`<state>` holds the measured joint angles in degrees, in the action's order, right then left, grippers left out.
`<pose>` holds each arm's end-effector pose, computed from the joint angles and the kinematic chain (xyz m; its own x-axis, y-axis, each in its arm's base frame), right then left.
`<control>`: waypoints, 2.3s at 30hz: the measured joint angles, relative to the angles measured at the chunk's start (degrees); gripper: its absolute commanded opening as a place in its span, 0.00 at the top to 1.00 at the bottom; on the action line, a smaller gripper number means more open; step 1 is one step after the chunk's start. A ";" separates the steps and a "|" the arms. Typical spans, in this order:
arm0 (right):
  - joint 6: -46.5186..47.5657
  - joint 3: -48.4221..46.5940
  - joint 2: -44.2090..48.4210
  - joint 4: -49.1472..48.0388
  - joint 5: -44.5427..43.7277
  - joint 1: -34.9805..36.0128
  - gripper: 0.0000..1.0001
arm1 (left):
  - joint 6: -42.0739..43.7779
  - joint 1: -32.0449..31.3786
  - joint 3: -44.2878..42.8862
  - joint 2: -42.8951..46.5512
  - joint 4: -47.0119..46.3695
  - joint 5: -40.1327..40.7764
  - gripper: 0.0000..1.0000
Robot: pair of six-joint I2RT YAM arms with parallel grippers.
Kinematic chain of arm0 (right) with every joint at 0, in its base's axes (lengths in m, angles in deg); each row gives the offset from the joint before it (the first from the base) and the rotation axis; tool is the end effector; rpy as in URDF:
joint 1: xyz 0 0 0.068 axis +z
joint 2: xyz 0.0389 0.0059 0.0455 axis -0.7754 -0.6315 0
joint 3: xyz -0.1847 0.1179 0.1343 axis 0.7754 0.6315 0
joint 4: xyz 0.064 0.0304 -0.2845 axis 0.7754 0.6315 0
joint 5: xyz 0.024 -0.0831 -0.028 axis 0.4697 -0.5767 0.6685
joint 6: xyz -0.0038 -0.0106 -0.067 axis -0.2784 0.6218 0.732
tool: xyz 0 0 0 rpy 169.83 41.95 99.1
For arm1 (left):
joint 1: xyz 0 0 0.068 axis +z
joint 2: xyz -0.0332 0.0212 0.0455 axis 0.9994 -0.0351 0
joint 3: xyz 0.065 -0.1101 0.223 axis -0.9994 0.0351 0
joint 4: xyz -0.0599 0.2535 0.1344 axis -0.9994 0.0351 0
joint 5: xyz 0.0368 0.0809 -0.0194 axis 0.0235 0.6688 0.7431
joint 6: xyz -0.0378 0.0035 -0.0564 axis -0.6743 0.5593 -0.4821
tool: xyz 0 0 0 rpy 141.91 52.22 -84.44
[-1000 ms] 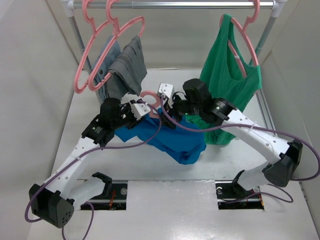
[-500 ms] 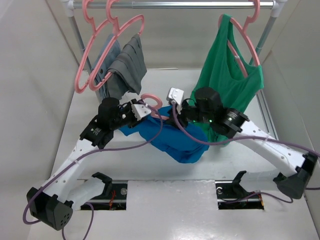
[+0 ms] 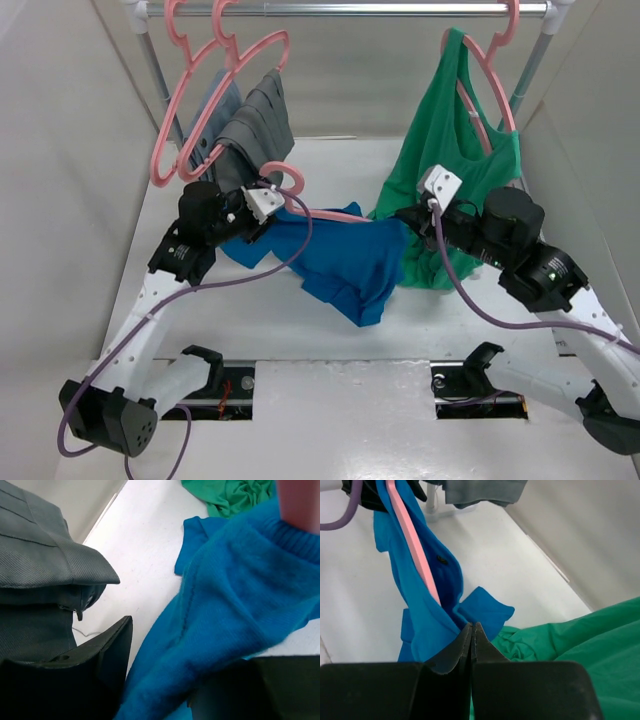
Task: Place the t-shirt on the hanger
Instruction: Place tshirt on hanger
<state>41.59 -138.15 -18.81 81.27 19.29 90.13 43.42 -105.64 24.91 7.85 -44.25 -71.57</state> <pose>0.1741 0.1537 0.4396 0.1206 -0.3241 -0.9383 -0.7482 0.5915 -0.3004 0.2599 -0.1094 0.3433 0.2242 0.4879 -0.8436 0.7028 0.5187 0.4868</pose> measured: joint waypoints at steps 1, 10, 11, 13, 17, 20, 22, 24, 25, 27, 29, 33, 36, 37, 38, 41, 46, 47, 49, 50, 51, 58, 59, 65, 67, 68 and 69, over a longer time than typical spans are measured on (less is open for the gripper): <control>0.02 0.00 -0.46 0.09 0.39 0.00 1.00 | 0.07 -0.28 0.00 0.09 0.24 -0.35 1.00; -0.24 -0.87 -4.00 -0.90 4.20 1.79 1.00 | 0.50 -5.16 -0.96 -0.74 2.49 5.75 1.00; -0.26 -1.64 -4.98 -1.16 4.39 2.91 1.00 | 0.24 -5.46 -1.38 -1.70 2.93 6.93 1.00; -0.28 -3.02 -6.95 -1.92 5.07 5.68 1.00 | -0.26 -5.92 -2.03 -3.67 3.56 9.35 1.00; -0.70 -3.43 -8.90 -2.71 6.47 10.62 1.00 | -1.62 -5.99 -2.14 -5.97 4.74 13.81 1.00; -0.96 -3.43 -9.31 -2.56 7.45 12.35 1.00 | -2.99 -6.01 -3.21 -7.78 6.12 16.00 1.00; -1.16 -3.43 -9.53 -2.19 8.28 12.74 1.00 | -4.07 -6.08 -4.37 -9.33 6.51 16.74 1.00; -1.36 -3.41 -9.94 -1.36 9.51 12.94 1.00 | -5.07 -6.12 -5.46 -10.40 6.95 17.22 1.00; -1.55 -3.32 -10.21 -1.01 10.51 13.07 1.00 | -5.75 -6.12 -5.88 -10.75 7.06 17.90 1.00; -1.68 -2.27 -10.38 -0.81 12.37 13.60 1.00 | -6.56 -5.95 -6.75 -11.39 7.21 19.43 1.00; -1.79 -0.13 -10.54 -0.02 13.86 13.75 1.00 | -7.52 -5.53 -7.76 -11.98 7.52 20.72 1.00; -2.54 4.87 -12.70 2.58 14.67 14.01 0.68 | -8.41 -5.20 -9.42 -12.33 7.58 21.07 1.00; -3.15 7.19 -13.29 4.33 13.35 14.01 0.48 | -8.37 -5.11 -10.03 -12.17 7.50 20.15 1.00; -3.41 7.23 -12.94 4.72 12.57 14.01 0.41 | -8.20 -5.11 -10.03 -11.98 7.54 19.80 1.00; -3.61 7.23 -12.13 4.61 11.72 14.01 0.36 | -7.89 -5.11 -10.01 -11.76 7.56 19.45 1.00; -4.31 6.12 -7.93 4.59 7.82 14.01 0.21 | -6.73 -5.11 -9.62 -10.25 7.50 18.01 1.00; -4.48 -3.50 -5.40 3.63 0.85 14.01 0.18 | -2.60 -5.88 -5.68 -4.31 7.13 14.51 1.00; -4.24 -5.81 -5.92 3.08 -0.11 14.01 0.18 | -1.66 -6.25 -4.87 -3.23 7.17 13.64 1.00; -3.21 -9.94 -8.04 2.84 -1.64 14.01 0.18 | -0.20 -6.73 -4.04 -2.01 7.28 11.89 1.00; -2.54 -11.85 -9.46 2.91 -2.29 14.01 0.18 | 0.44 -6.88 -3.96 -1.86 7.26 10.97 1.00; -2.03 -13.40 -11.13 2.99 -2.78 14.01 0.18 | 1.01 -7.02 -3.93 -1.86 7.26 10.12 1.00; 1.75 -15.56 -23.96 5.46 -3.52 14.01 0.20 | 3.13 -7.02 -3.52 -1.84 7.26 7.04 1.00; 1.99 -15.56 -25.35 6.08 -3.50 14.01 0.20 | 3.23 -7.02 -3.52 -1.84 7.21 6.82 1.00; 2.89 -14.99 -27.12 7.10 -1.70 12.26 0.65 | 3.65 -7.02 -3.52 -1.46 7.30 5.88 1.00; 2.73 -14.60 -26.60 6.73 1.18 10.78 0.93 | 3.41 -7.02 -3.50 -1.03 6.62 5.60 1.00; 2.71 -14.29 -26.34 6.47 3.15 10.21 1.00 | 3.48 -7.02 -3.50 -0.87 6.23 5.70 1.00; 2.58 -13.92 -26.05 6.64 5.31 9.94 1.00 | 4.00 -7.02 -3.50 -0.81 5.64 5.84 1.00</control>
<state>44.17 -152.08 -44.87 87.91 24.60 100.07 47.42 -112.66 21.41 7.05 -38.61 -65.73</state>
